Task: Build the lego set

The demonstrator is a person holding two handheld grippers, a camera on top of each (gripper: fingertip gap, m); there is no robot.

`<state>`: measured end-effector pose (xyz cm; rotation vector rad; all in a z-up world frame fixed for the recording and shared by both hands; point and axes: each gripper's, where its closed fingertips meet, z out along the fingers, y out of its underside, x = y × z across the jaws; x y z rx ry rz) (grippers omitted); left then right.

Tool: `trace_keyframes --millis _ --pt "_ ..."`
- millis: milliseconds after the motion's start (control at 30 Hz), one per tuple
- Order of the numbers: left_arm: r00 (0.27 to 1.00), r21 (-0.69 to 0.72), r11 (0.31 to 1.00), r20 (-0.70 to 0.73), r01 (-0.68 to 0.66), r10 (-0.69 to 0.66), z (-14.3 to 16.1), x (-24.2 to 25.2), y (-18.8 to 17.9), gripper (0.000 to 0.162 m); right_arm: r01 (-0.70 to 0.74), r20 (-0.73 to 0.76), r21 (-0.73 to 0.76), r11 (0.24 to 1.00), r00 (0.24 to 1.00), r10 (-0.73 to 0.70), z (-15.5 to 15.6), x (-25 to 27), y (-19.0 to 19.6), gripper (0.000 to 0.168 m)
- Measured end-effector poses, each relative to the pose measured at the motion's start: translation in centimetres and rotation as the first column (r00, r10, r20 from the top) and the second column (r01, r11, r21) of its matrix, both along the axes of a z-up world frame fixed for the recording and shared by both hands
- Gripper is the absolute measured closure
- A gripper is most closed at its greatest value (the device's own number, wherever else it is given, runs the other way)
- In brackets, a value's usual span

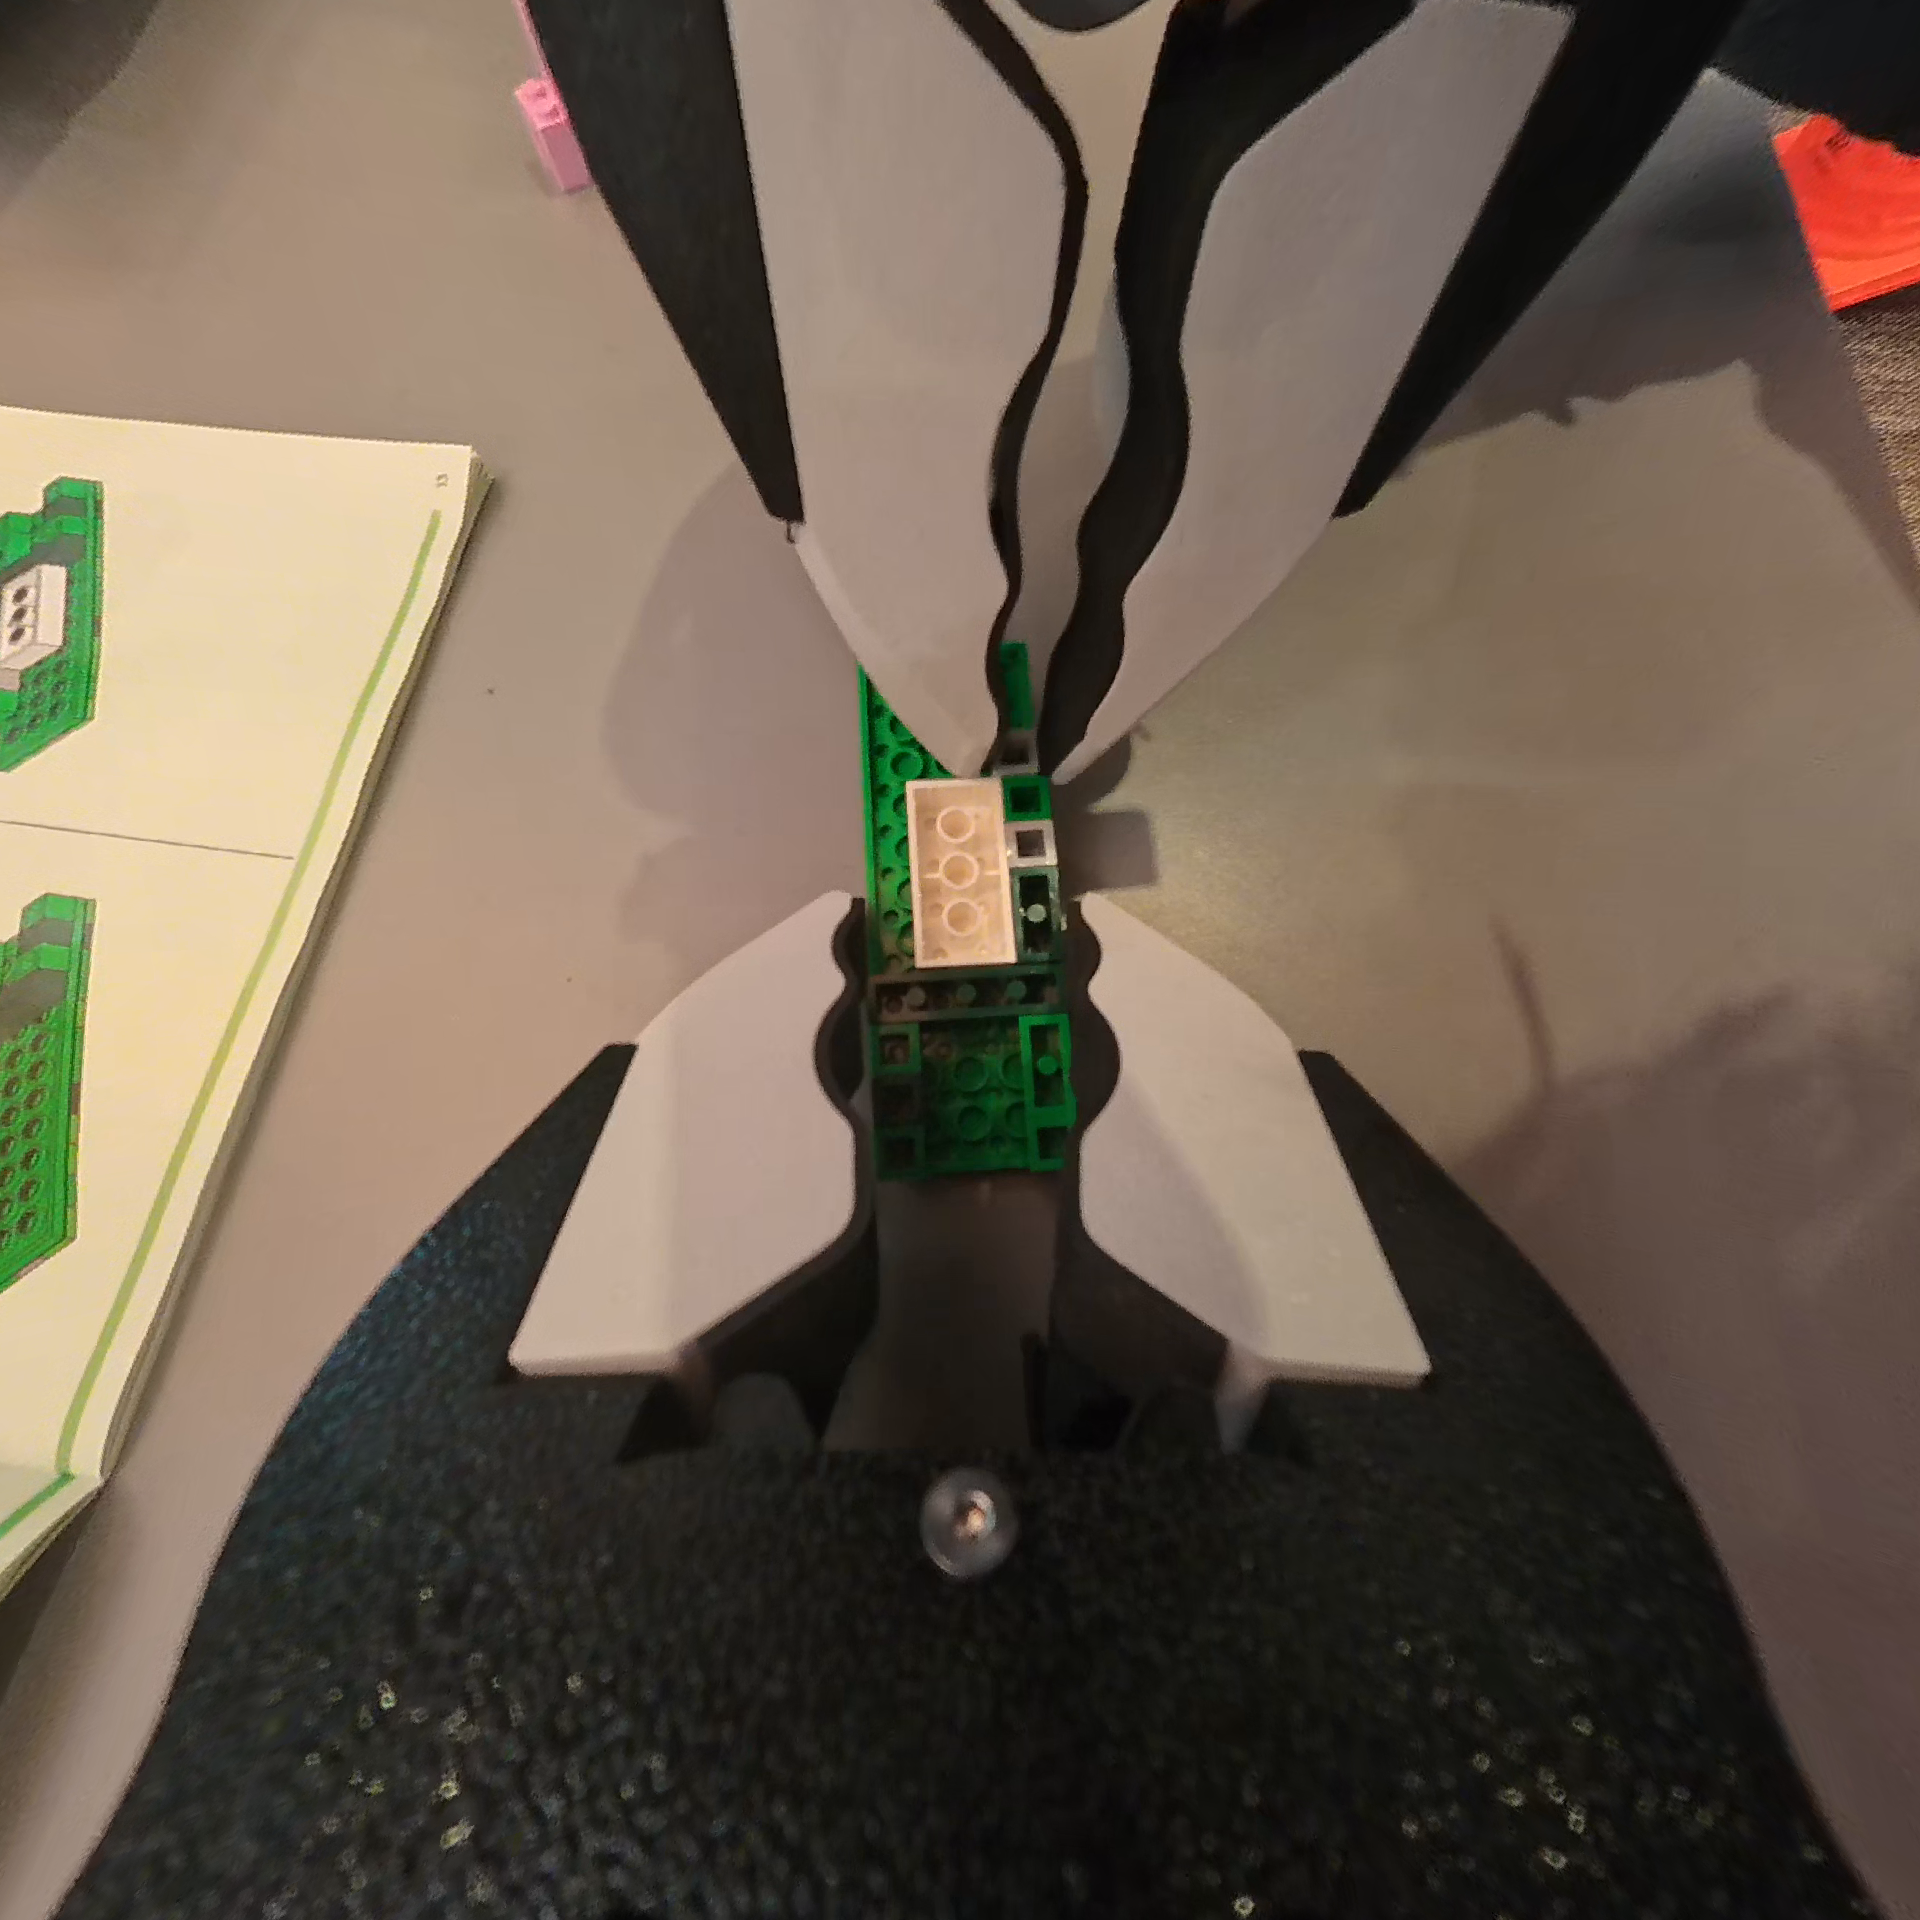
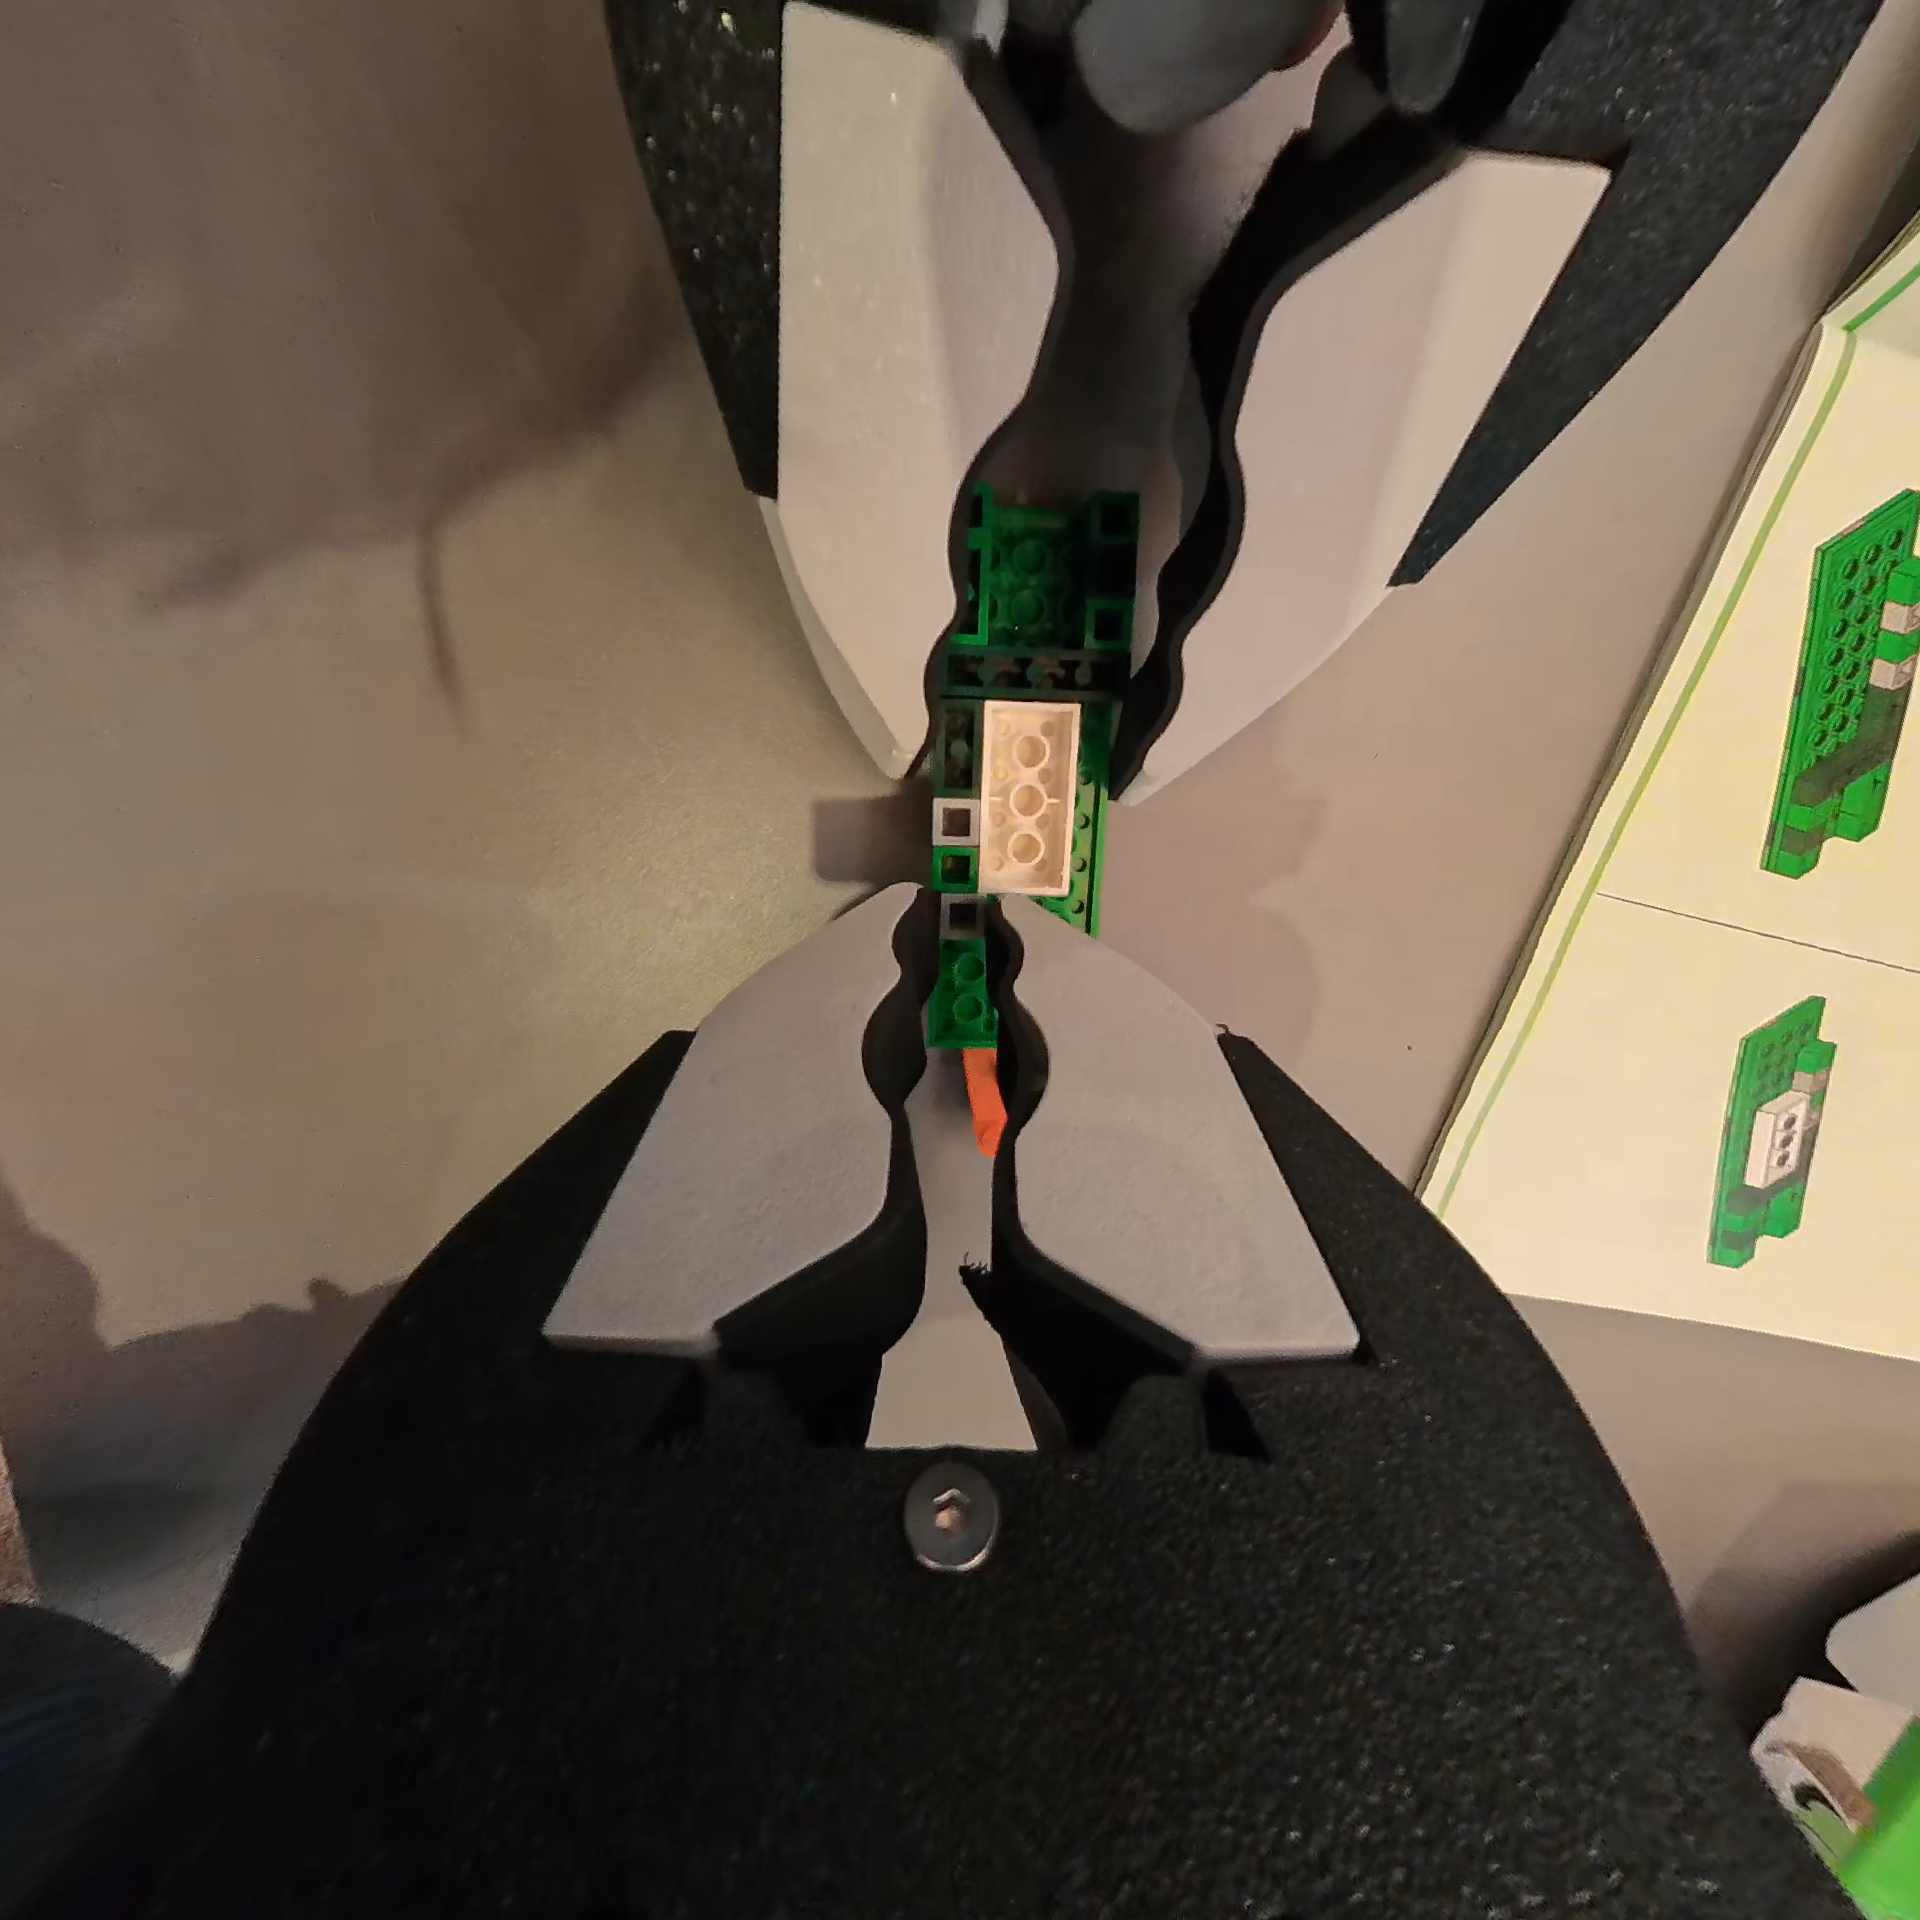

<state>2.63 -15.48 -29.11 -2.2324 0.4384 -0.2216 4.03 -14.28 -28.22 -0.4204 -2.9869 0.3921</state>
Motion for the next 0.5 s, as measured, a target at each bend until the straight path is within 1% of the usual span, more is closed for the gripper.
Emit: trace_keyframes --millis 267,500 --pt "1.000 0.001 1.000 0.004 -0.001 0.001 0.00 -0.01 0.00 0.126 0.004 -0.009 -0.019 1.000 1.000 -0.004 -0.06 0.21 -0.09 0.158" --pt "1.000 0.000 1.000 0.004 -0.001 0.001 0.00 -0.01 0.00 0.126 0.010 -0.025 -0.022 1.000 1.000 -0.010 0.00 0.02 0.06 0.159"
